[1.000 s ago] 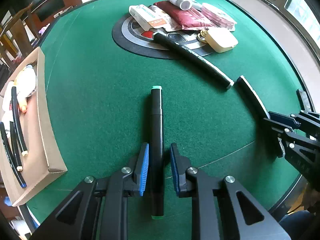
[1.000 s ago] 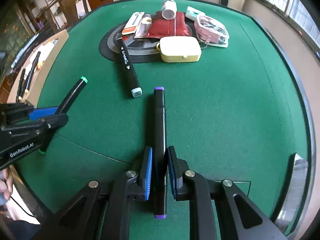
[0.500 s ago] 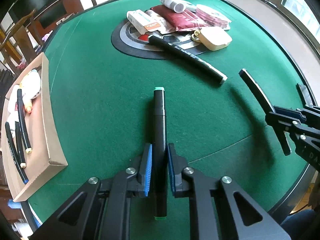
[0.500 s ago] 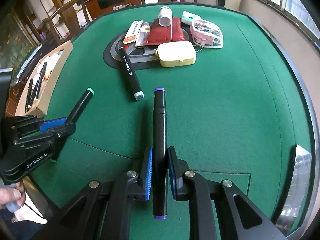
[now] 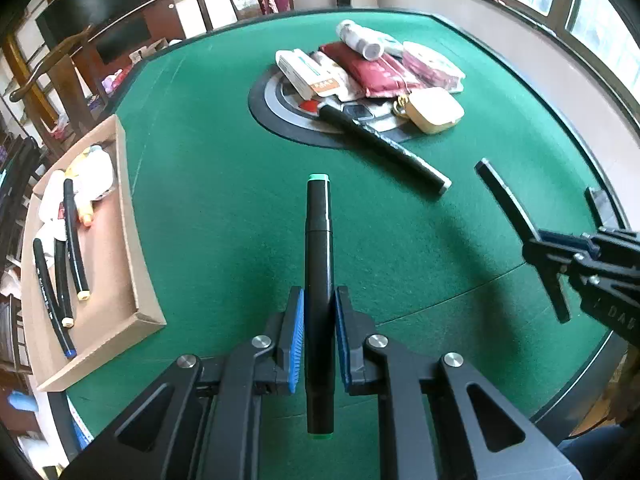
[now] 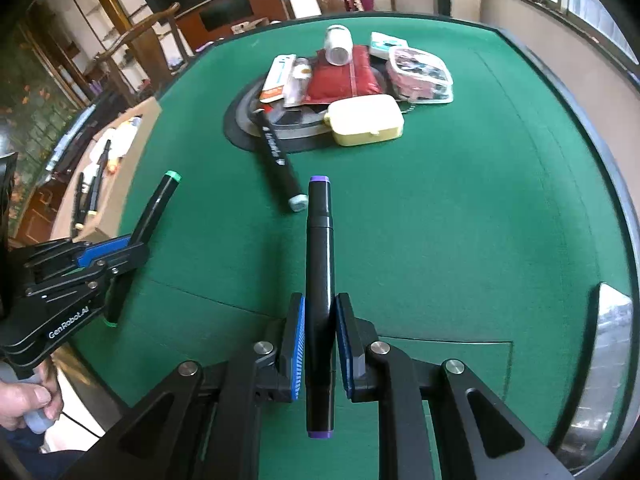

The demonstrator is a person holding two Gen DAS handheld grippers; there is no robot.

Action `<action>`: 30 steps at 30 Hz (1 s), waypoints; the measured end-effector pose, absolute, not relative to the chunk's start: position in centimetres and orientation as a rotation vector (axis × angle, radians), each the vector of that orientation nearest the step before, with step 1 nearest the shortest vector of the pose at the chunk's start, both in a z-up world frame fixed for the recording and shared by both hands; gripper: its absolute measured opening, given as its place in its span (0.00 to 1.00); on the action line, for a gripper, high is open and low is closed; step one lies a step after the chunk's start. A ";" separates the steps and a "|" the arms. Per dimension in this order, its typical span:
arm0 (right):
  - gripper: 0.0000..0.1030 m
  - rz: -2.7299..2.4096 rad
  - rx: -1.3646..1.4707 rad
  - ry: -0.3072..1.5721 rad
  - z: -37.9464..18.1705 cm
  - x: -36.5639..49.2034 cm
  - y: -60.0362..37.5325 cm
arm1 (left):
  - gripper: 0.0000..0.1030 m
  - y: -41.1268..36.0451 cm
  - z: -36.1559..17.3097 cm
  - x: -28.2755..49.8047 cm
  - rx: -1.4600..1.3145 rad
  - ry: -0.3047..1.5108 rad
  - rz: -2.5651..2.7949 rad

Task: Organize objects
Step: 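Carry the green-capped and purple-capped markers toward the tray with both tools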

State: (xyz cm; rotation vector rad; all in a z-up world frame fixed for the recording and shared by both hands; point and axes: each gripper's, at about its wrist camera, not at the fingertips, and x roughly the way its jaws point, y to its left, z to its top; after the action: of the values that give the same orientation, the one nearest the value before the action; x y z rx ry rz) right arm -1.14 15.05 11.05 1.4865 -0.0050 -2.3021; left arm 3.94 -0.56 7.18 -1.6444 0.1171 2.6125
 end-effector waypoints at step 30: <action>0.16 -2.201 1.397 0.111 14.7 -1.2 6.6 | 0.14 -8.6 11.6 6.9 -1.514 -0.127 2.791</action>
State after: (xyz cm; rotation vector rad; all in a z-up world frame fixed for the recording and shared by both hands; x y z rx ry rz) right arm -1.19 6.63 14.69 1.3968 0.1108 -2.2009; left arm 6.87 -8.65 11.57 -1.5141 -0.1269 2.7911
